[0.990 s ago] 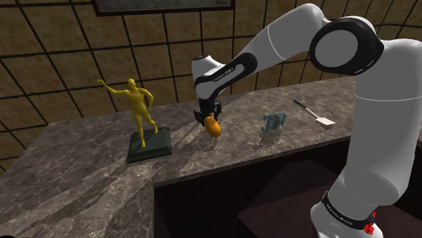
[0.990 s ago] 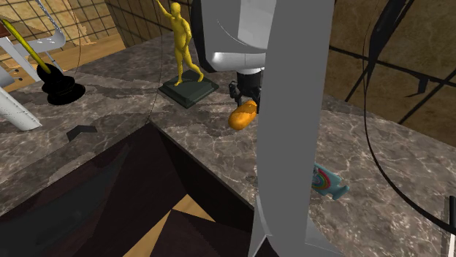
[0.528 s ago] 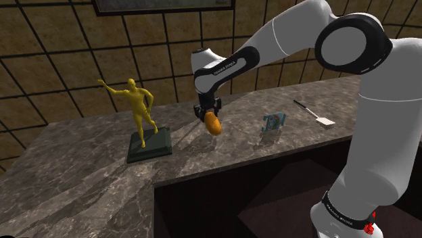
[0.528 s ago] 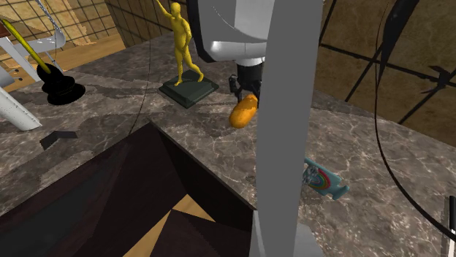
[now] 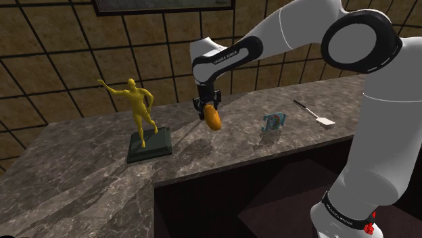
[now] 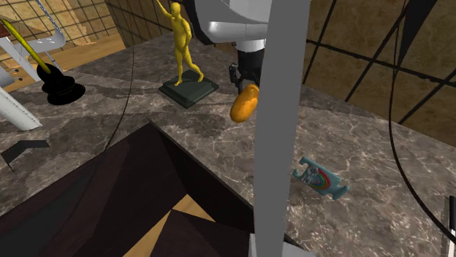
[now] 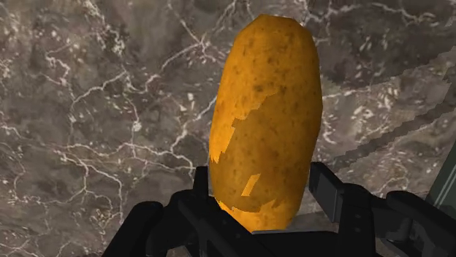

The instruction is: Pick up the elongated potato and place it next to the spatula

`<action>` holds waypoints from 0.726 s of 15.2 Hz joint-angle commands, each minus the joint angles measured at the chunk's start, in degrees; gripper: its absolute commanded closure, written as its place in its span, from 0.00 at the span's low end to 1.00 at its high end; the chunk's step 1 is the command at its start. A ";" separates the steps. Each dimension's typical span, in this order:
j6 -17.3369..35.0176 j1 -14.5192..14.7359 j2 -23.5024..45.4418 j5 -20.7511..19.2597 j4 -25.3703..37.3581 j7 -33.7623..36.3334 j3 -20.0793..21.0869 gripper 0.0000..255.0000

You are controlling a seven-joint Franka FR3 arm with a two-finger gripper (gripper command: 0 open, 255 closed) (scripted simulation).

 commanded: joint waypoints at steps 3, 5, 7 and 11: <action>-2.81 -0.03 -1.04 0.36 1.79 -0.44 0.09 1.00; -4.21 -0.04 -1.46 0.51 2.79 -0.63 0.13 1.00; -5.62 -0.03 -1.82 0.65 3.85 -0.81 0.16 1.00; -8.48 -0.01 -2.42 0.88 6.14 -1.16 0.22 1.00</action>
